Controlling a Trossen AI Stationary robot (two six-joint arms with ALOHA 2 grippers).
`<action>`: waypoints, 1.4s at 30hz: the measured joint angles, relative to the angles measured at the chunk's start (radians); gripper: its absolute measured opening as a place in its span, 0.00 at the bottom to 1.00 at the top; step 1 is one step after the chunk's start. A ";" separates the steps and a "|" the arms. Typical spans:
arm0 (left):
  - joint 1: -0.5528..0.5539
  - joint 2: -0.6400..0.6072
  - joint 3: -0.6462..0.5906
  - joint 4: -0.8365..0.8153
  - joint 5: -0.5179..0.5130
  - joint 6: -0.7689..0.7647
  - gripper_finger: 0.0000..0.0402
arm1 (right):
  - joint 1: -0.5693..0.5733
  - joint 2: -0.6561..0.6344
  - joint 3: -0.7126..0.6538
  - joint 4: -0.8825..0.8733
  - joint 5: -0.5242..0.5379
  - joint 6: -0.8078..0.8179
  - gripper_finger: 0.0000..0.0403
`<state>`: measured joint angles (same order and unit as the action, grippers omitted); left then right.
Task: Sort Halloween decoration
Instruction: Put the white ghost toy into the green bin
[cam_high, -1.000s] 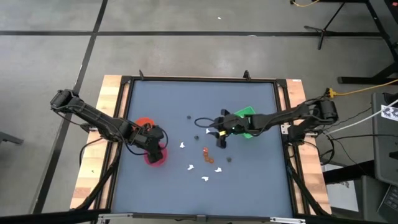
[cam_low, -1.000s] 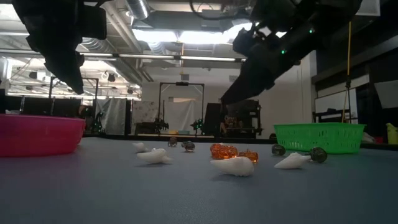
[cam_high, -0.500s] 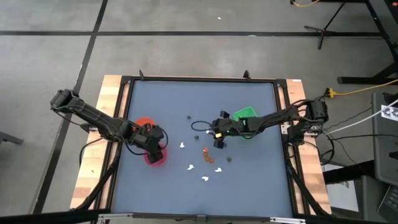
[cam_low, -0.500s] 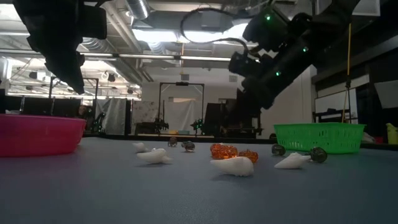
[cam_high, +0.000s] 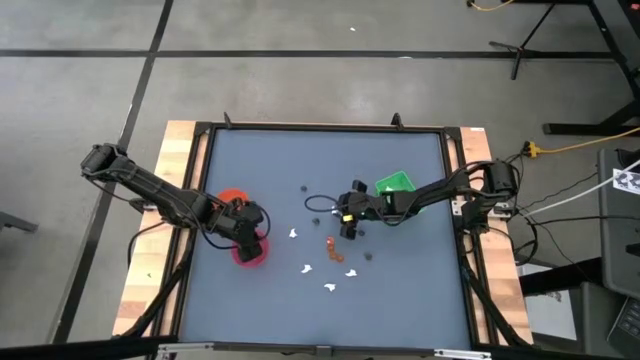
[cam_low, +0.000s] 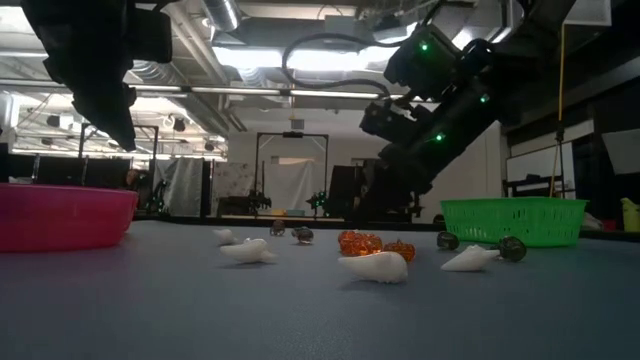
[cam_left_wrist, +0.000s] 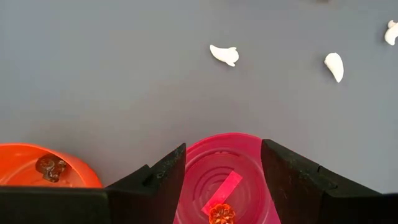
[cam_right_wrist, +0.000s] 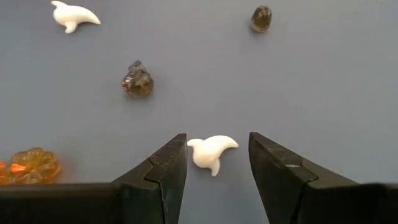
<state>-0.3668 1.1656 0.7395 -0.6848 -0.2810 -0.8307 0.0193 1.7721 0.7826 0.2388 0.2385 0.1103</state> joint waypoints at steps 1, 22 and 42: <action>0.000 0.000 0.000 0.002 0.000 0.000 0.48 | 0.000 0.000 0.000 0.000 0.004 0.001 0.43; 0.000 0.000 0.000 0.002 0.000 0.000 0.48 | 0.000 0.007 0.000 0.005 0.005 0.042 0.43; 0.000 0.000 0.000 0.021 0.001 0.001 0.48 | 0.001 0.091 0.001 0.064 -0.006 0.043 0.43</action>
<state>-0.3668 1.1652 0.7395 -0.6633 -0.2802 -0.8296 0.0200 1.8633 0.7834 0.3027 0.2325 0.1530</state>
